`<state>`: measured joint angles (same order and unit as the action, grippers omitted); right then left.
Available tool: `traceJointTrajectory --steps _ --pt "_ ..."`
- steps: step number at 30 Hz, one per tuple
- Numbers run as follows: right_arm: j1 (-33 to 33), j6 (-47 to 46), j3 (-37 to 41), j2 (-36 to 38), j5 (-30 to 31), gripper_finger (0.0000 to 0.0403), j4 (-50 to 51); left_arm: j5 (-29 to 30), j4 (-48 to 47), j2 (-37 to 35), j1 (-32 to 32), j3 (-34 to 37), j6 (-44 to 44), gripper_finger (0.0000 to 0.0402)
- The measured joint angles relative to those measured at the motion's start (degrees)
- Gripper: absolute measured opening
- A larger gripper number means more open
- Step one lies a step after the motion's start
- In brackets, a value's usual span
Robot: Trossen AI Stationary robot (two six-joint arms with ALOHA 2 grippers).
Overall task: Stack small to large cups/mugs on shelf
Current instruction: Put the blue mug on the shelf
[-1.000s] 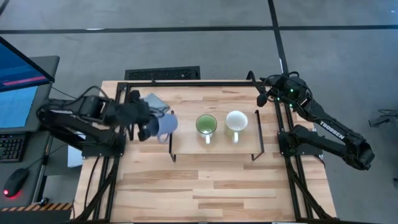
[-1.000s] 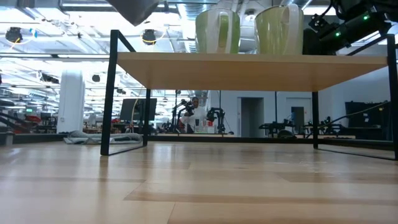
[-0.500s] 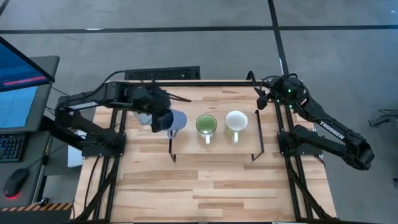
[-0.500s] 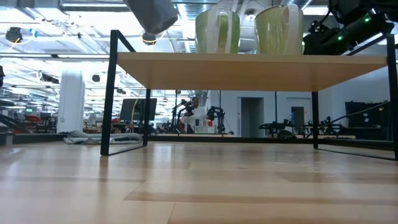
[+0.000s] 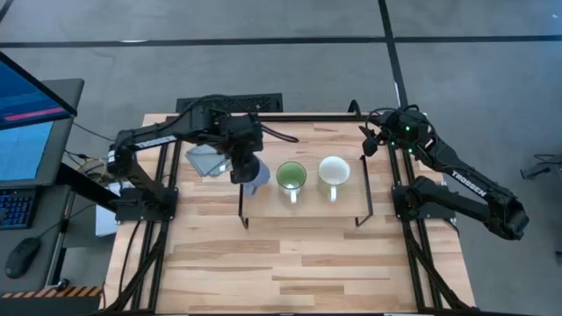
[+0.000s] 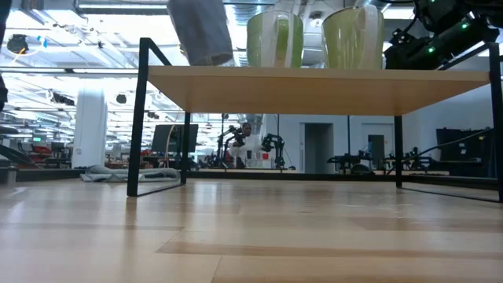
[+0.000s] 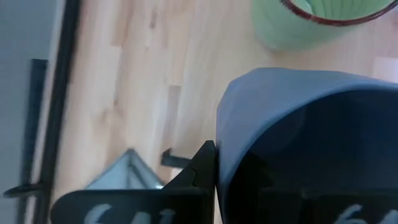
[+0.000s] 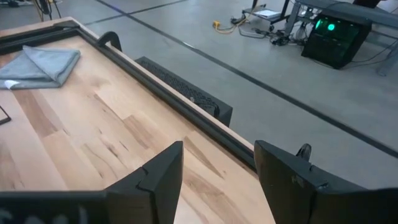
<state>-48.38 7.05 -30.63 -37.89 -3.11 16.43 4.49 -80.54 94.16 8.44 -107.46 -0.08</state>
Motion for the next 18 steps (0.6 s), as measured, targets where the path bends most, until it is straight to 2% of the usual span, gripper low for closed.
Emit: traceJointTrajectory --steps 7,18 --pt "0.00 0.42 0.02 0.00 -0.02 0.0221 -0.09 -3.82 -1.52 3.42 2.60 0.00 -0.66 0.0007" --pt "0.00 0.46 0.02 0.00 -0.02 0.0221 -0.11 -8.16 -2.44 6.07 3.37 0.00 -3.20 0.0007"
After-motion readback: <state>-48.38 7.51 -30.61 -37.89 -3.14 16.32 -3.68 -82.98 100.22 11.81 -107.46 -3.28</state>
